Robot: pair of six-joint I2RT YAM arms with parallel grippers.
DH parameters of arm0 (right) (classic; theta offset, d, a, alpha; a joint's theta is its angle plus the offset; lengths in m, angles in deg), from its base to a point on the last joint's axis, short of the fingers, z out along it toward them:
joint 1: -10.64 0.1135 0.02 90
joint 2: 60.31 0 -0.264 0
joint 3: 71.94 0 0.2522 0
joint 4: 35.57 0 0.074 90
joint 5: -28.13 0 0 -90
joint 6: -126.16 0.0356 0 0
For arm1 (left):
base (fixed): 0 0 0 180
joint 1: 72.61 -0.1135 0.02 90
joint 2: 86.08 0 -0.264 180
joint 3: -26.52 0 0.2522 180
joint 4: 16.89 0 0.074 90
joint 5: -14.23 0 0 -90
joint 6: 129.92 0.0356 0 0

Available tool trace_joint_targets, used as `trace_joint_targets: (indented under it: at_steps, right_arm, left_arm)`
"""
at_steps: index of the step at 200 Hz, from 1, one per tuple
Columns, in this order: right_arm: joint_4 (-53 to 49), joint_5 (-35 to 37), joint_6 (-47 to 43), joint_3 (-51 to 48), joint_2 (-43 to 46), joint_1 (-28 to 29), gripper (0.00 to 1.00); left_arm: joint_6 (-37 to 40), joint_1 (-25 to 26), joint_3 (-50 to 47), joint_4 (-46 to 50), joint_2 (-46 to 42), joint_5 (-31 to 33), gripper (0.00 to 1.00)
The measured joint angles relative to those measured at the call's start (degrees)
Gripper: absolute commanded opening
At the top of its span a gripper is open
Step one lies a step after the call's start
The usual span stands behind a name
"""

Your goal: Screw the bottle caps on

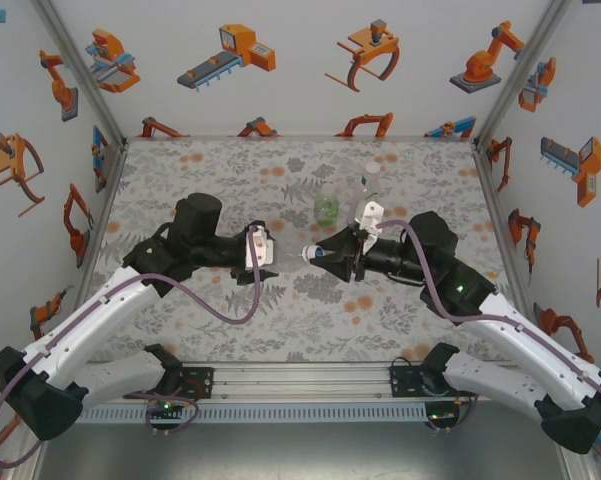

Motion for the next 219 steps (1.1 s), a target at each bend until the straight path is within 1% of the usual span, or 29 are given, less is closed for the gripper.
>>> trace_joint_targets:
  at_steps: [49, 96, 128, 160, 184, 219]
  right_arm:
    - [7.8, 3.2, 13.3, -3.7, 0.3, 0.0, 0.0]
    - [13.3, 10.8, 31.6, -6.6, -0.7, 0.0, 0.0]
    - [13.4, 15.0, 43.0, -6.4, -3.8, -0.1, 0.0]
    - [9.2, 17.8, 52.3, -3.4, -7.3, -0.3, 0.01]
    - [6.0, 18.7, 56.0, -1.1, -8.7, -0.4, 0.1]
    - [3.6, 18.8, 57.4, 0.3, -9.0, -0.4, 0.23]
  left_arm:
    - [-0.3, -0.4, -0.5, -0.5, -0.5, 1.2, 0.0]
    - [-1.2, -0.4, -1.2, -2.6, -1.1, 5.2, 0.0]
    - [-2.0, -0.7, -2.4, -3.2, -1.5, 9.0, 0.0]
    - [-2.9, -0.9, -2.9, -3.2, -1.5, 12.4, 0.0]
    - [-3.4, -0.9, -2.9, -3.3, -1.5, 13.7, 0.0]
    - [-3.7, -0.8, -2.9, -3.6, -1.5, 13.9, 0.0]
